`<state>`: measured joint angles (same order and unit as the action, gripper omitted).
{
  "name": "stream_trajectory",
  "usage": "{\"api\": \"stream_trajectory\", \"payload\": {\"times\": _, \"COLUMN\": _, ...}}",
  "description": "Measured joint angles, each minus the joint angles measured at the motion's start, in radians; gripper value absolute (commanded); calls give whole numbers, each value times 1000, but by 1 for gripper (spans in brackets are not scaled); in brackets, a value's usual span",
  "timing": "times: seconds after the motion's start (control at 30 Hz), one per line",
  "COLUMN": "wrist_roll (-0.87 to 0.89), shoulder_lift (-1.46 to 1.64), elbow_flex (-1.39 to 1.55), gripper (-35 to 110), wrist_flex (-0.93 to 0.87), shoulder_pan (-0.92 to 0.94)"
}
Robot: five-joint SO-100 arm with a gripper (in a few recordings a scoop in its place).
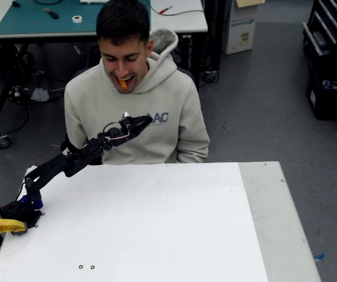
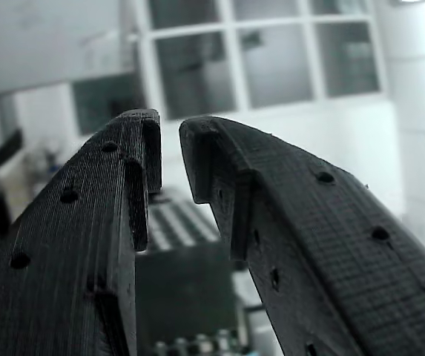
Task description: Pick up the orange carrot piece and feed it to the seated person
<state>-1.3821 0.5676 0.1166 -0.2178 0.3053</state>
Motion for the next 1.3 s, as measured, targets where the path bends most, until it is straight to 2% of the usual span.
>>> {"api": "stream_trajectory", "payload": {"times": 0.47, "wrist_roll": 0, "shoulder_lift": 416, "elbow_flex": 746, "gripper": -2, "wrist_flex": 0, "shoulder_pan": -17}}
{"api": "stream_trajectory", "payload": {"times": 0.7, "wrist_roll": 18, "shoulder_lift": 618, "elbow_flex": 1131, "gripper": -2, "wrist_flex": 0, "shoulder_pan": -86}}
{"api": "stream_trajectory", "payload": {"times": 0.87, "wrist_roll": 147, "shoulder_lift": 778, "elbow_flex": 1413, "gripper": -2, "wrist_flex": 0, "shoulder_pan": -141}}
{"api": "stream_trajectory", "payload": {"times": 1.3, "wrist_roll": 689, "shoulder_lift": 1187, "elbow_flex": 2026, "gripper": -2, "wrist_flex": 0, "shoulder_pan": -301}}
